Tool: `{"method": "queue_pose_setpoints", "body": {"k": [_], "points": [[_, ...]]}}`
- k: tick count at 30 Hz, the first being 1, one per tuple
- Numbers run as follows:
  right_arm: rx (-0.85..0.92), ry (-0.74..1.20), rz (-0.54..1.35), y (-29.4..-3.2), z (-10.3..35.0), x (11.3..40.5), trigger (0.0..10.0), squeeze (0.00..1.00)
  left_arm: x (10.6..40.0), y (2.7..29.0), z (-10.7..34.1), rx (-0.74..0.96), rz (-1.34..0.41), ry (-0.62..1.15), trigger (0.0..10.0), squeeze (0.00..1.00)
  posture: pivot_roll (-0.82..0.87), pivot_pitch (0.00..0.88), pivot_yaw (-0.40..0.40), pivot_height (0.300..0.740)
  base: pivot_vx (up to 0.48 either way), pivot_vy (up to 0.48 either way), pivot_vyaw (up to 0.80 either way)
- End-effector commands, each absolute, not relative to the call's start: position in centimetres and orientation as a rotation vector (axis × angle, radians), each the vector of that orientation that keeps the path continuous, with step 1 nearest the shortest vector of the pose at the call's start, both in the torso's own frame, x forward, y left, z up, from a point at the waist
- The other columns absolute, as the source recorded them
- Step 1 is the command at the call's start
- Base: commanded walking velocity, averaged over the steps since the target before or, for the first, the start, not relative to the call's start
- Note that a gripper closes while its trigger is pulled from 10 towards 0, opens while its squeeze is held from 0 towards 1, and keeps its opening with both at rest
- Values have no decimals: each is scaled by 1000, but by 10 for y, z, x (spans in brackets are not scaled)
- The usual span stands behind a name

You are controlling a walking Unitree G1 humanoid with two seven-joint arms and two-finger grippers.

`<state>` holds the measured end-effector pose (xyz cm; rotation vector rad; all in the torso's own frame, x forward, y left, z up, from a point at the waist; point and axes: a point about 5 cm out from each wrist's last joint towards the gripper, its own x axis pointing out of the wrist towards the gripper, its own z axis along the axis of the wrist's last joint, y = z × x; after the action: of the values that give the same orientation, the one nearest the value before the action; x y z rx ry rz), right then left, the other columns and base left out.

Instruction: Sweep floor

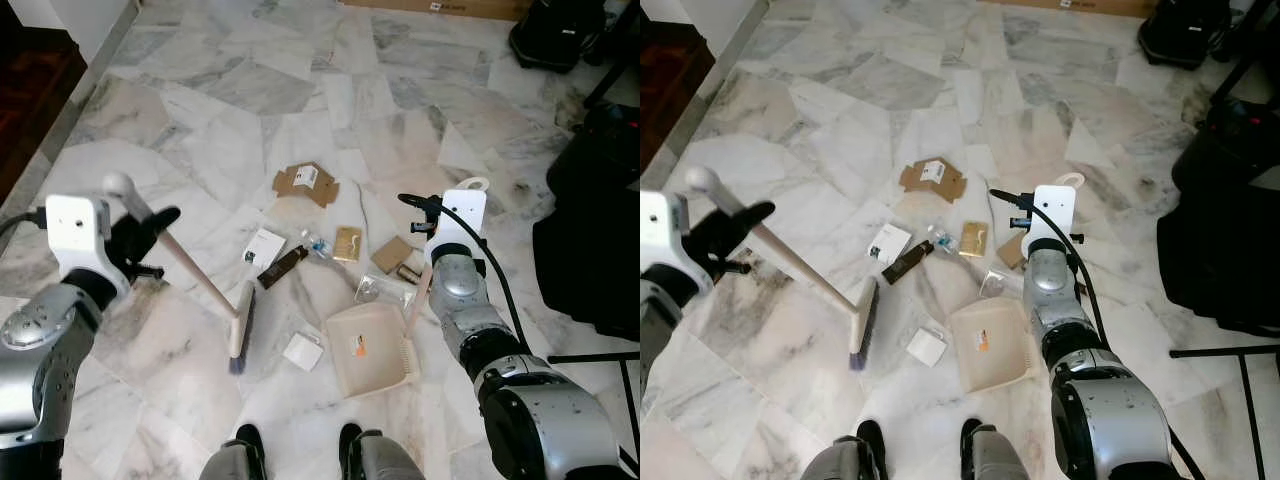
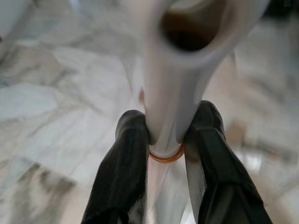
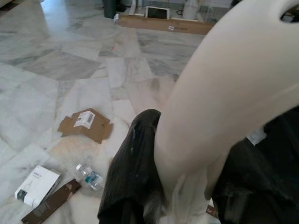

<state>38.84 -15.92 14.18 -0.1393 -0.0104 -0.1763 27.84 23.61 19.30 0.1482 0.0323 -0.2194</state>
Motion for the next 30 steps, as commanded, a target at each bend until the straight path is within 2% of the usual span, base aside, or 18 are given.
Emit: {"method": "queue_pose_setpoints", "body": {"k": [1, 13, 26, 30], "points": [[-156, 49, -162, -157, 130, 385, 10000, 0, 275, 230, 176, 185, -259, 114, 10000, 0, -58, 303, -32, 740, 0, 0, 0], [-171, 99, -144, -156, 123, 384, 10000, 0, 278, 213, 131, 67, -293, 225, 10000, 0, -71, 301, -32, 740, 0, 0, 0], [-174, 127, -132, -154, 121, 384, 10000, 0, 288, 188, 126, -167, -401, 302, 10000, 0, -72, 296, -31, 740, 0, 0, 0], [-171, 125, -132, -154, 122, 385, 10000, 0, 297, 186, 137, -264, -381, 240, 10000, 0, -73, 294, -30, 740, 0, 0, 0]]}}
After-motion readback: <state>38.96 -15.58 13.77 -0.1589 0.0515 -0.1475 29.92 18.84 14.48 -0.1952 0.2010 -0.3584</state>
